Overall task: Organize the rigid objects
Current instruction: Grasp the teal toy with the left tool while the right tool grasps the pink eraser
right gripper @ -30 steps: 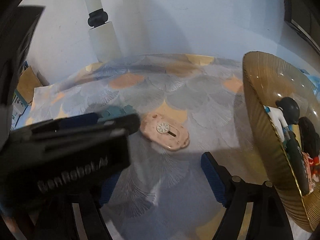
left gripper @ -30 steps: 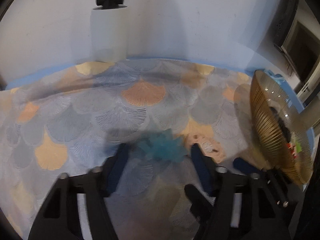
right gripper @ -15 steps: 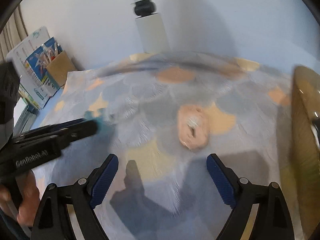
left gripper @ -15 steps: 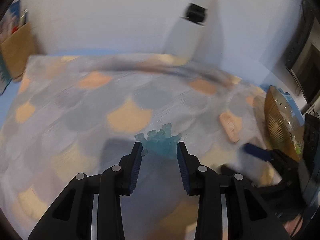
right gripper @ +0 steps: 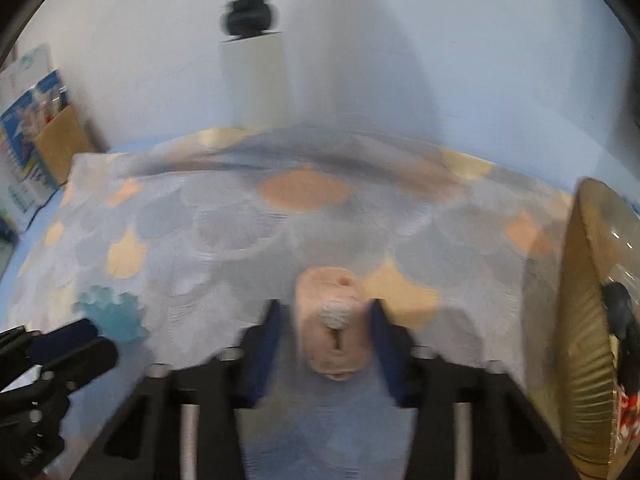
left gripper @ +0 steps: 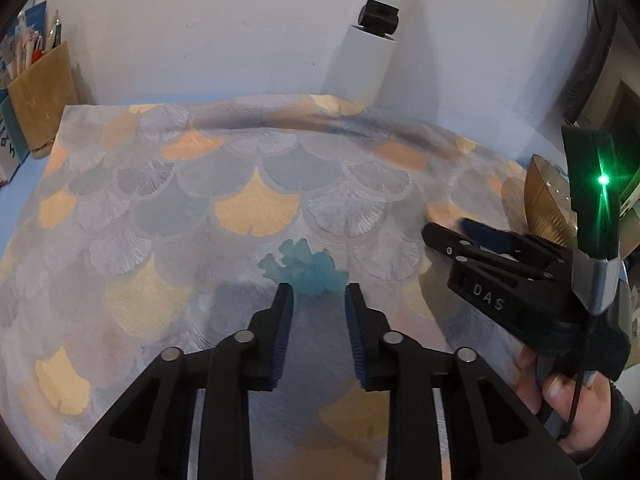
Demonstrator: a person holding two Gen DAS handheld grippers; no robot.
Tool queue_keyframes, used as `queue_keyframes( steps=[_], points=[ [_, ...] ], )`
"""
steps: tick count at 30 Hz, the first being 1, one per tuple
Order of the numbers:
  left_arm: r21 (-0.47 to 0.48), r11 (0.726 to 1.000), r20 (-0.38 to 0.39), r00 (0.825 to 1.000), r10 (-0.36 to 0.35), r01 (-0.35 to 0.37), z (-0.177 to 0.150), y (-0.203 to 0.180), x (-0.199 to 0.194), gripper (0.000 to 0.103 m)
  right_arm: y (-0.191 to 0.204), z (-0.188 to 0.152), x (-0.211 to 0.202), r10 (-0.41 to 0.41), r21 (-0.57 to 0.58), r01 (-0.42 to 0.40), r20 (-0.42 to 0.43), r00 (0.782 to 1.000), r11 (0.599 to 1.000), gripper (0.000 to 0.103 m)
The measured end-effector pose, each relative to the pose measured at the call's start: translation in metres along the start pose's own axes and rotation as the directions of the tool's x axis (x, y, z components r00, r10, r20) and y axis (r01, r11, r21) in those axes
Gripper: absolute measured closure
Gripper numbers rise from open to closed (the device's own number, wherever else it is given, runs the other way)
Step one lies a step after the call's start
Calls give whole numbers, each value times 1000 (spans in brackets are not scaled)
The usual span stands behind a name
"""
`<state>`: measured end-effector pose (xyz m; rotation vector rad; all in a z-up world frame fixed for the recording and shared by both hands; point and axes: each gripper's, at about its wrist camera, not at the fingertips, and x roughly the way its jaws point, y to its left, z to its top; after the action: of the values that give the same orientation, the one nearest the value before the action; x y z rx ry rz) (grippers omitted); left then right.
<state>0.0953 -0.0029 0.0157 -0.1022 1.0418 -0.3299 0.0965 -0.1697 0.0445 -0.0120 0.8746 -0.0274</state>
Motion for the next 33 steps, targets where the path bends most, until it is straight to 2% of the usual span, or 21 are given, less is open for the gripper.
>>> queue_keyframes(
  steps=[3,9,14,18,19,20,21,23,25,26,27,29,30,33],
  points=[
    [13,1000,-1,1000,-5,5,-8,-6,-5,87,9,-12,-13,83,-46,-83,-20,996,995,69],
    [31,998,2,999,-48,48,-35,-24,-21,87,6,-64,-56,173,-91,-178,-67,983,980,69],
    [69,993,2,995,-99,99,-60,-41,-36,87,-18,-107,-93,207,-86,-215,-92,974,973,69],
    [67,996,-11,998,-65,65,-73,-46,-37,85,-27,-130,-103,208,-51,-214,-116,971,975,68],
    [53,996,-11,998,-65,65,-74,-44,-36,83,-30,-135,-106,211,-50,-217,-112,971,975,68],
    [37,997,-13,998,-65,66,-75,-41,-36,73,-30,-138,-108,219,-58,-226,-104,970,972,68],
    [21,998,-13,998,-60,61,-76,-38,-36,67,-29,-140,-108,224,-70,-231,-95,970,970,68],
    [1,999,-6,999,-51,51,-75,-30,-40,67,-29,-141,-108,228,-75,-234,-80,970,969,68],
    [-35,999,16,999,-34,35,-66,-19,-44,65,-32,-140,-108,257,-55,-262,-88,963,964,63],
    [-53,998,27,999,-21,22,-60,-14,-45,59,-32,-140,-108,271,-47,-276,-90,958,960,55],
    [-84,996,46,999,4,0,-50,-7,-46,41,-33,-139,-107,287,-39,-291,-91,954,956,47],
    [-108,994,91,995,43,-33,-33,2,-45,15,-30,-139,-107,266,-51,-270,-87,960,961,43],
    [-93,994,110,991,69,-59,-23,4,-42,15,-27,-139,-107,250,-70,-256,-85,964,964,43],
    [21,992,96,988,125,-128,-2,-5,-23,16,-22,-142,-108,222,-108,-230,-77,972,967,43]
  ],
)
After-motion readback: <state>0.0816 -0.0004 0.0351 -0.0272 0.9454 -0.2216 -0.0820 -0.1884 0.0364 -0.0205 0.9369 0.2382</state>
